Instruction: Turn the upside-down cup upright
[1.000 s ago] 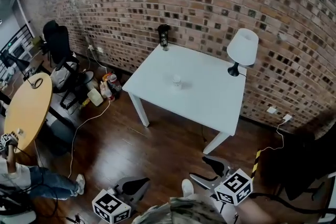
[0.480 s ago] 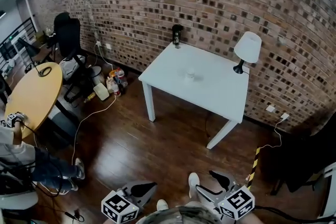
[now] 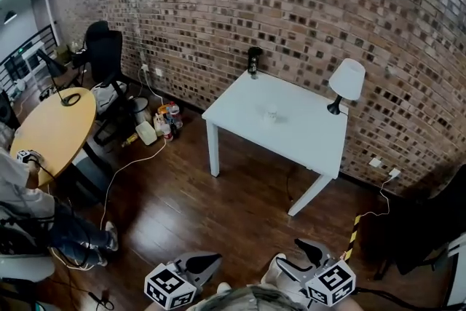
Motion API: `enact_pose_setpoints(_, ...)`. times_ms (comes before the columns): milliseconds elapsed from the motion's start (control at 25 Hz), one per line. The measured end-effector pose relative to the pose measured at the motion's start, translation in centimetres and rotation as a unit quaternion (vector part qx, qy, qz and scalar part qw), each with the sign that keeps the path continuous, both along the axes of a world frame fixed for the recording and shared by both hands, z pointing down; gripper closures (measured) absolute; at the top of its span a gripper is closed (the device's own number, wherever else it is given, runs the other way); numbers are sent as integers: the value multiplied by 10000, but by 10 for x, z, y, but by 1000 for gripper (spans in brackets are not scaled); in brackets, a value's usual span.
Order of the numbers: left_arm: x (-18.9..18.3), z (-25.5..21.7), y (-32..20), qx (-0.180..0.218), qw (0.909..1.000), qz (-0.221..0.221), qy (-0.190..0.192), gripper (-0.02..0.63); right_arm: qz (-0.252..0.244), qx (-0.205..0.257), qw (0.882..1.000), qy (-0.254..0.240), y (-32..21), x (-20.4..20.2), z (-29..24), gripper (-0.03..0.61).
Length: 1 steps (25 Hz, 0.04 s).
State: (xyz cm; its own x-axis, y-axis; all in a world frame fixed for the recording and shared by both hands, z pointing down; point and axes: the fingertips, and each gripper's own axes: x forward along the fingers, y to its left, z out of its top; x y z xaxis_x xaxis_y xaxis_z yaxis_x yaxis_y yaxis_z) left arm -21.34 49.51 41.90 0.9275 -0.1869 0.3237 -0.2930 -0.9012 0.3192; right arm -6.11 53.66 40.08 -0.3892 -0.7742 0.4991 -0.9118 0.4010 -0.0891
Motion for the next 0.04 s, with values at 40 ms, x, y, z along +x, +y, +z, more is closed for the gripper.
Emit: enact_pose_setpoints(40, -1, -2, 0, 16, 10000, -12, 11, 606, 10, 25, 10000, 1, -1, -1, -2, 301)
